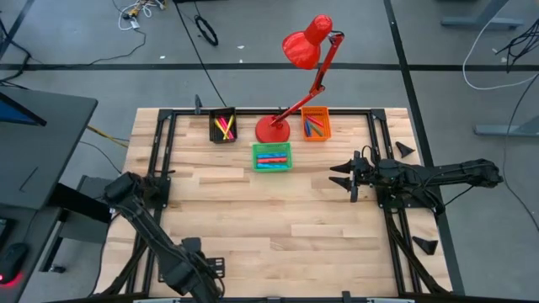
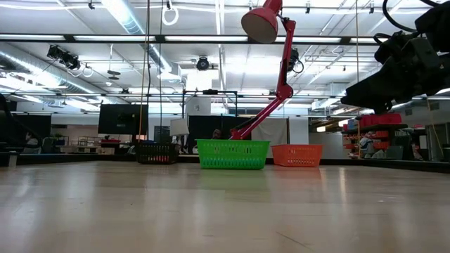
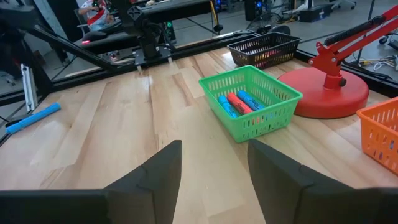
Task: Pick & Place Markers
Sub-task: Put the big blue highlighter into the green basket
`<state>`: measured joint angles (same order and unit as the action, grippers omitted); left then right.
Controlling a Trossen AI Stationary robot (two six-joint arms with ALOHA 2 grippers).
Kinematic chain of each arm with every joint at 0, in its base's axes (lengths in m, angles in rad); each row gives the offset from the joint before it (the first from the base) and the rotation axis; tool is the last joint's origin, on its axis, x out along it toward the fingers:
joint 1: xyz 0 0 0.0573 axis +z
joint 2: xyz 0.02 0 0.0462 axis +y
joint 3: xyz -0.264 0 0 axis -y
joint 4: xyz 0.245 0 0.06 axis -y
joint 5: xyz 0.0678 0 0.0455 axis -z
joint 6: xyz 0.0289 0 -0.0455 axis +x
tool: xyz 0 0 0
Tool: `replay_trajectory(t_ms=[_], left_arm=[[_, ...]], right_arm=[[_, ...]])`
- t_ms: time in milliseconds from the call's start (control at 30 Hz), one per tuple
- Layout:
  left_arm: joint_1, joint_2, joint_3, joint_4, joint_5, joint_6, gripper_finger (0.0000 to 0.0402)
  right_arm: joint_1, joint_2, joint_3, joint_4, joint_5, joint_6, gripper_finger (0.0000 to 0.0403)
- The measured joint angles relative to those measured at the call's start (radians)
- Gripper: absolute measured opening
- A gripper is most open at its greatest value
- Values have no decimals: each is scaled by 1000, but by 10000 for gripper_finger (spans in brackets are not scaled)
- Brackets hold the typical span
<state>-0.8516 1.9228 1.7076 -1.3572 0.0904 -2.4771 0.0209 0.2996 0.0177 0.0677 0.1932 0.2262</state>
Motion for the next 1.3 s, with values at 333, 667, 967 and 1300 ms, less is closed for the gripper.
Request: replay_trajectory(t_ms=[333, 667, 967, 1300], left_arm=[[-7, 49, -187, 220, 3, -20, 298], [-12, 48, -374, 494, -85, -51, 298], [-15, 48, -373, 481, -163, -8, 298], [-15, 82, -371, 537, -178, 58, 289]], right_arm=[[0, 0, 0, 0, 0, 0, 185], [0, 0, 0, 0, 0, 0, 185], [0, 0, 0, 0, 0, 0, 185], [0, 0, 0, 2, 0, 0, 185]])
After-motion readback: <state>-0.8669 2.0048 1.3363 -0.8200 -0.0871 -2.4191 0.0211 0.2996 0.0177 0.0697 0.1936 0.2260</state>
